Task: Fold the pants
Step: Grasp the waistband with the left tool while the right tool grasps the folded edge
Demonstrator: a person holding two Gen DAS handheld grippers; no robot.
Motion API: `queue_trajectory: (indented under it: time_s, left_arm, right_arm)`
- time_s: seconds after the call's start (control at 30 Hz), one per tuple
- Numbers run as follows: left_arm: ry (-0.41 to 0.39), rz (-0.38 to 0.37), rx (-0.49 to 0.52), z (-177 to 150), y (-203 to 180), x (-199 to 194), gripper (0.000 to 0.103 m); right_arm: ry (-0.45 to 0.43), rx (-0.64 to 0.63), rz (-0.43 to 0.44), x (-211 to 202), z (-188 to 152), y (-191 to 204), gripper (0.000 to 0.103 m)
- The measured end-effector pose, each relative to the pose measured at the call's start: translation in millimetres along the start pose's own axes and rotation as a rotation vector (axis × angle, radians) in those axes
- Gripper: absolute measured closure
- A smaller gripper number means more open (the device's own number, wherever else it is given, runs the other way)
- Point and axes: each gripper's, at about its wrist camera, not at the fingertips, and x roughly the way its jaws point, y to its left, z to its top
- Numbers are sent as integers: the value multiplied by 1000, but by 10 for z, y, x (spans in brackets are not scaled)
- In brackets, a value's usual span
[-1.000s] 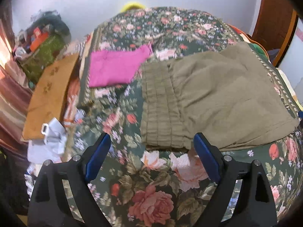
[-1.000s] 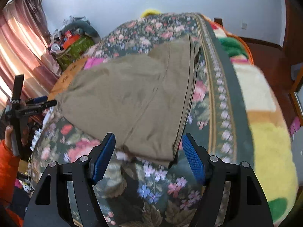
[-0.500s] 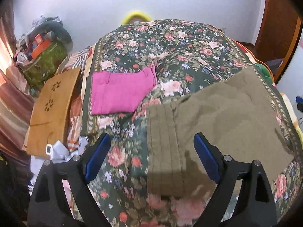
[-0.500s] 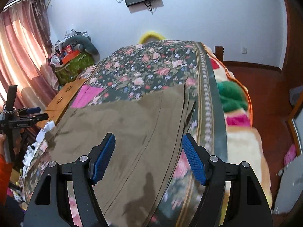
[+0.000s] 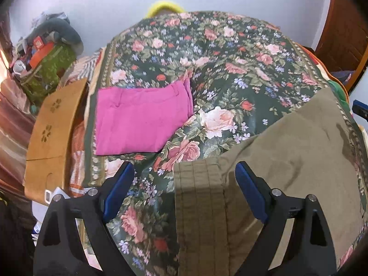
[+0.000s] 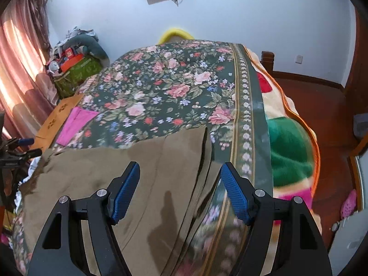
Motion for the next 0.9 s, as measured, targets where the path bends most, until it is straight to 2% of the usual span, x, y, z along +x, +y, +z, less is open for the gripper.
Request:
queue_trajectory:
  time_s: [0.2,0.33,0.43,0.5,0.57,0.77,0.9]
  left_arm:
    - [111,-71,-42,-15,41,434,13]
    - [128,-133,-105,-50,130,536,10]
    - [126,-162,-137,-88,190,572,8]
    - [112,-164,-141,-115,205,577,8]
    - [91,-150,-152,-145,218,570,8]
    - [90,-123,-218,-215,294,620,7]
    - [67,-49,-196,-217,222,565,7]
  right_arm:
    - [51,8,-22,403,189,-107,33]
    - [97,25,-12,641,236,-145,35]
    - [141,64,3,823,231,-178,56]
    - [142,82,4,855,221,-193,80]
    - [136,75,1,862,213,-183,94]
    - [123,9,-67,899,137,-141,97]
    - [94,28,-120,879,140,-164,99]
